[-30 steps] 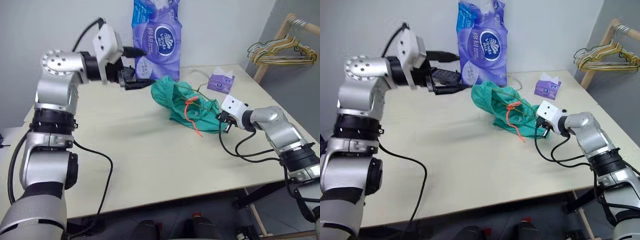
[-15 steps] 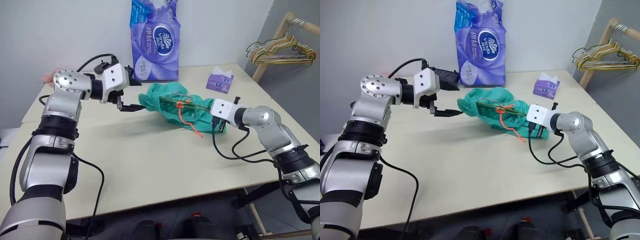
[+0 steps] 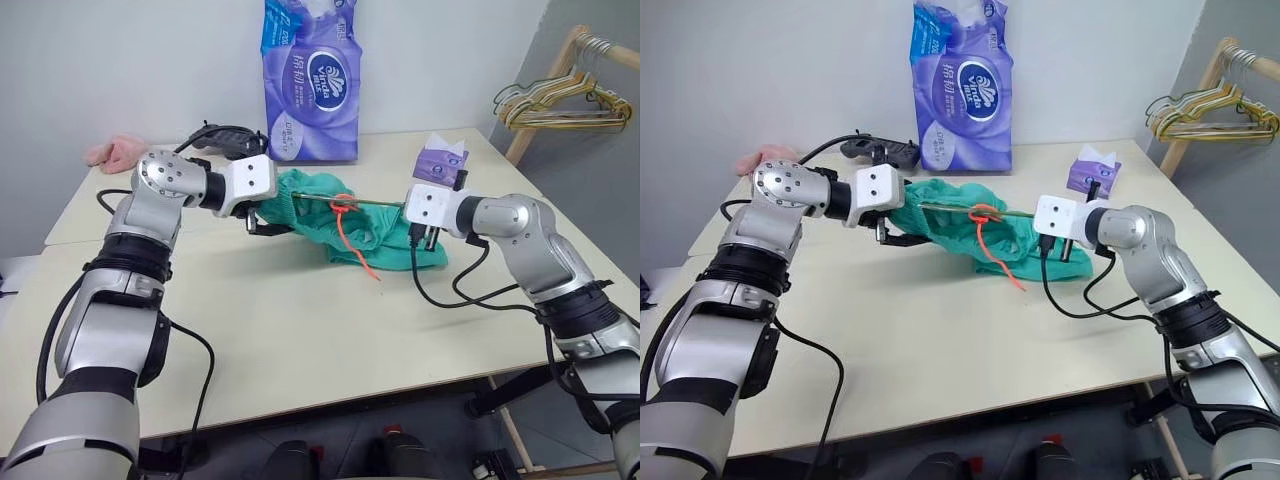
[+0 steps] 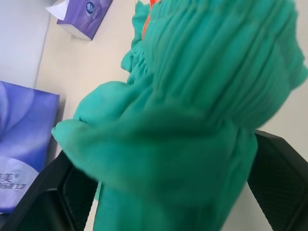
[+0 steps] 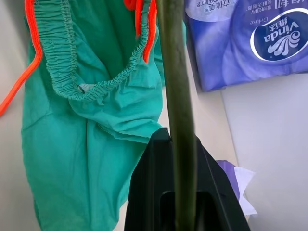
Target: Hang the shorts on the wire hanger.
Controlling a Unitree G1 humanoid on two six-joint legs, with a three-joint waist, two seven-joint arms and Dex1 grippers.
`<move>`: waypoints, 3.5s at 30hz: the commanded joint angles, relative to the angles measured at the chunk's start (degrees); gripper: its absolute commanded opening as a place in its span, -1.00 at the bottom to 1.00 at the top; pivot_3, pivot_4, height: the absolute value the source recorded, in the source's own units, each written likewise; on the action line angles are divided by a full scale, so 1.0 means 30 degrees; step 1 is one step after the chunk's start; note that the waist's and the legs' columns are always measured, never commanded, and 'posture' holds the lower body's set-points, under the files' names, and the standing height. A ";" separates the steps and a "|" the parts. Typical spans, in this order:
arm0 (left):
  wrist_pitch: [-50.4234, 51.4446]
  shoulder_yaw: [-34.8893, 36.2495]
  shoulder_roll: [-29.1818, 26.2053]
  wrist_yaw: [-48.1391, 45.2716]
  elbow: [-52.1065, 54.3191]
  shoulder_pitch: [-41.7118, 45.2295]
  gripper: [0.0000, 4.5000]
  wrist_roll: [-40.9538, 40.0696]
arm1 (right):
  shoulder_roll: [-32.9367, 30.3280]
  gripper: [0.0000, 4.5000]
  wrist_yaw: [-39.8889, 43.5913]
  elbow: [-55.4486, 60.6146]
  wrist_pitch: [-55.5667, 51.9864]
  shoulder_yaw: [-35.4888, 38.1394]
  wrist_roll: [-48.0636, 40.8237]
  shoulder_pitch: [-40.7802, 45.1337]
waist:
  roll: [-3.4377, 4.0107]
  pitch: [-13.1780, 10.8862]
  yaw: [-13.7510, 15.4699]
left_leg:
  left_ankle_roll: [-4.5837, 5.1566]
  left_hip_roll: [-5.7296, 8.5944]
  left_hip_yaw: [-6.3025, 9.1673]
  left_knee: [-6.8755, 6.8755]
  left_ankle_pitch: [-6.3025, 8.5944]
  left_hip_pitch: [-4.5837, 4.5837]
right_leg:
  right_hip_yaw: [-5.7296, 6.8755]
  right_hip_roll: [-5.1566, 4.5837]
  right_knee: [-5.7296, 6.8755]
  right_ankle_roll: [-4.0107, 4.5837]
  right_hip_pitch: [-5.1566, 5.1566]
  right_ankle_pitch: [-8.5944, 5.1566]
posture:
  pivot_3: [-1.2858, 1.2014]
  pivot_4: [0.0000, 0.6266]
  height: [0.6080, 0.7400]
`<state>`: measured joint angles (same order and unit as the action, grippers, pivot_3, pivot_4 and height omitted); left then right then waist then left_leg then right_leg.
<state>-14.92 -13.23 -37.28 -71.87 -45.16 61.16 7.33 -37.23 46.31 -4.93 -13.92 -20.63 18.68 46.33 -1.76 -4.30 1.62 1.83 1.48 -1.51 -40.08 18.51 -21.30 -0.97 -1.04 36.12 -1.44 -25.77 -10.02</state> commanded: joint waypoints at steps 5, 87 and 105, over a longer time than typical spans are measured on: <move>-0.1357 -0.0172 0.0337 0.2196 -0.0836 0.0666 0.61 0.1255 | 0.0478 -1.00 0.0123 0.1419 0.0532 0.0367 0.0477 0.1357 | 0.0000 0.0002 0.0002 | -0.0001 -0.0002 0.0002 0.0000 0.0000 0.0013 | 0.0002 -0.0002 0.0020 0.0002 0.0000 0.0001 | 0.13 -0.95 1.00; 0.3226 0.2964 -0.1230 0.3374 0.4403 -0.3102 -0.97 -0.2476 | 0.6186 0.99 -0.8218 -0.7534 0.6642 -0.2182 0.1462 -0.0266 | -0.0115 0.0280 -0.0048 | -0.0069 0.0049 0.0011 -0.0008 -0.0030 0.0107 | -0.0002 -0.0045 0.0242 0.0037 0.0013 -0.0022 | 0.16 -0.93 1.00; 0.3112 0.2910 -0.1295 0.3570 0.4087 -0.2976 -0.97 -0.2428 | 0.6750 0.99 -0.9109 -0.9461 0.8734 -0.2349 0.3478 0.0172 | -0.0115 0.0280 -0.0054 | -0.0072 0.0035 0.0020 -0.0005 -0.0032 0.0130 | 0.0004 -0.0034 0.0247 0.0095 0.0020 -0.0059 | 0.17 -0.93 1.00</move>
<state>-5.24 -5.91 -40.93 -61.87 -33.92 50.52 0.87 -17.74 21.03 -33.03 12.72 -30.17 29.23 44.01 -2.10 -3.46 1.46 1.62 1.58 -1.45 -40.09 18.41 -20.91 -0.96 -1.14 36.87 -1.15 -25.72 -10.20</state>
